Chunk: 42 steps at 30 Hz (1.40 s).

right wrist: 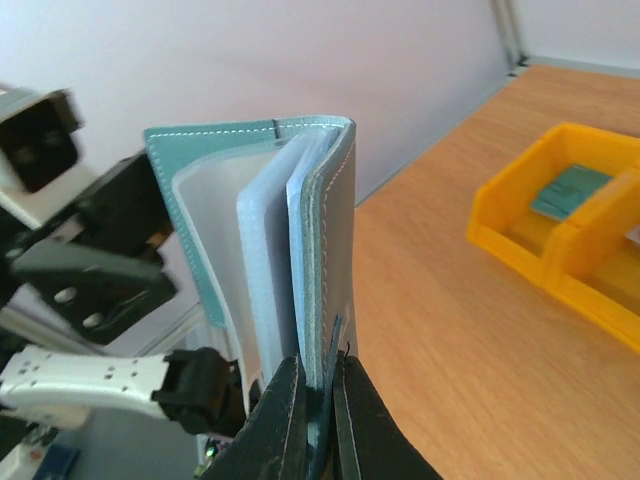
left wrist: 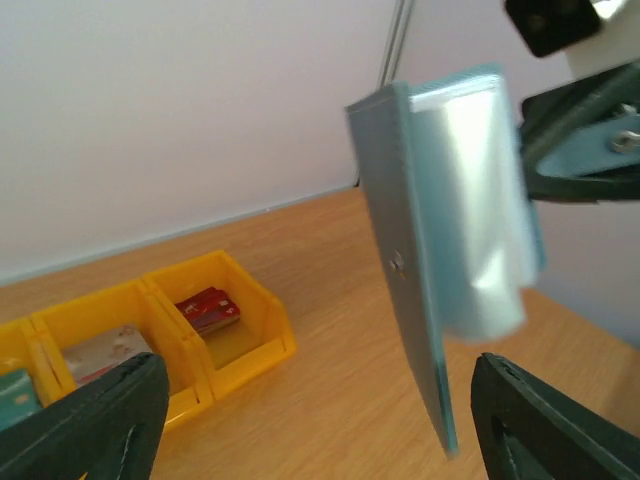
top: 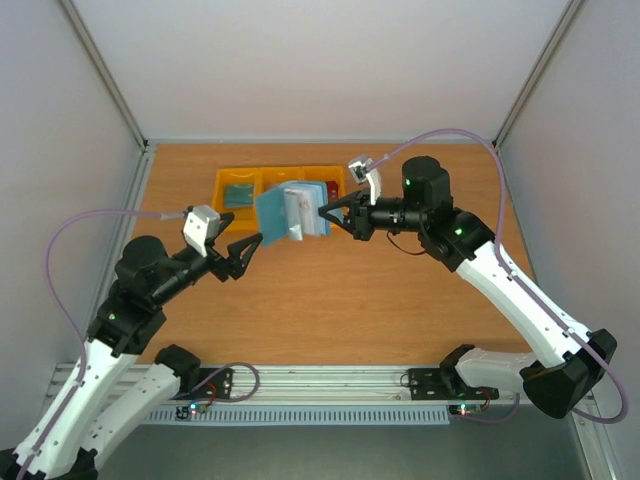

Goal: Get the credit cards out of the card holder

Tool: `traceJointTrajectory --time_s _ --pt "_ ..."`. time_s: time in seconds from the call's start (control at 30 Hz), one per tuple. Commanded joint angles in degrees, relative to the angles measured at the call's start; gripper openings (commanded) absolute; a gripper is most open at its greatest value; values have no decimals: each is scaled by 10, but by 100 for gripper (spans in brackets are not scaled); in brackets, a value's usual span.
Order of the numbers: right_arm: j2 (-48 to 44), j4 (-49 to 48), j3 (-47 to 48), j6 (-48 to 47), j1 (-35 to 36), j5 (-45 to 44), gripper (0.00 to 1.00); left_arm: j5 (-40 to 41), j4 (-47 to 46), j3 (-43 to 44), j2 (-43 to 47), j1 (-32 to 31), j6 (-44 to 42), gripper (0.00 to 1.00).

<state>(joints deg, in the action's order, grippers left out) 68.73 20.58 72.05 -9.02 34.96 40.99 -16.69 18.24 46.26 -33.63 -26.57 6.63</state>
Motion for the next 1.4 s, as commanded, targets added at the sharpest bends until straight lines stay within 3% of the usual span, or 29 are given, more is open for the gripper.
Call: traceJointTrajectory --time_s 0.0,0.1,0.2,0.27,0.33,0.6,0.77,1.1,1.37 --pt "4 30 28 35 -5 -61 1 -35 46 40 32 4 -49 85" --pt "9 67 42 31 -5 -98 1 -95 37 80 39 4 -78 84" --pt "15 97 57 29 -4 -134 1 -217 9 119 21 3 -83 75" --pt "19 103 62 30 -5 -146 1 -281 -16 128 0 -1 -40 68" --pt "25 107 66 31 -4 -149 1 -296 -23 134 -28 -17 42 62" --pt "36 111 63 37 -2 -193 1 -146 14 218 -172 -147 90 49" --pt "42 99 61 30 -1 -173 1 -19 96 260 -244 -179 70 28" --pt "27 101 51 15 -1 -156 1 85 122 272 -296 -188 64 29" --pt "6 89 38 8 -1 -119 1 161 137 248 -290 -144 51 34"
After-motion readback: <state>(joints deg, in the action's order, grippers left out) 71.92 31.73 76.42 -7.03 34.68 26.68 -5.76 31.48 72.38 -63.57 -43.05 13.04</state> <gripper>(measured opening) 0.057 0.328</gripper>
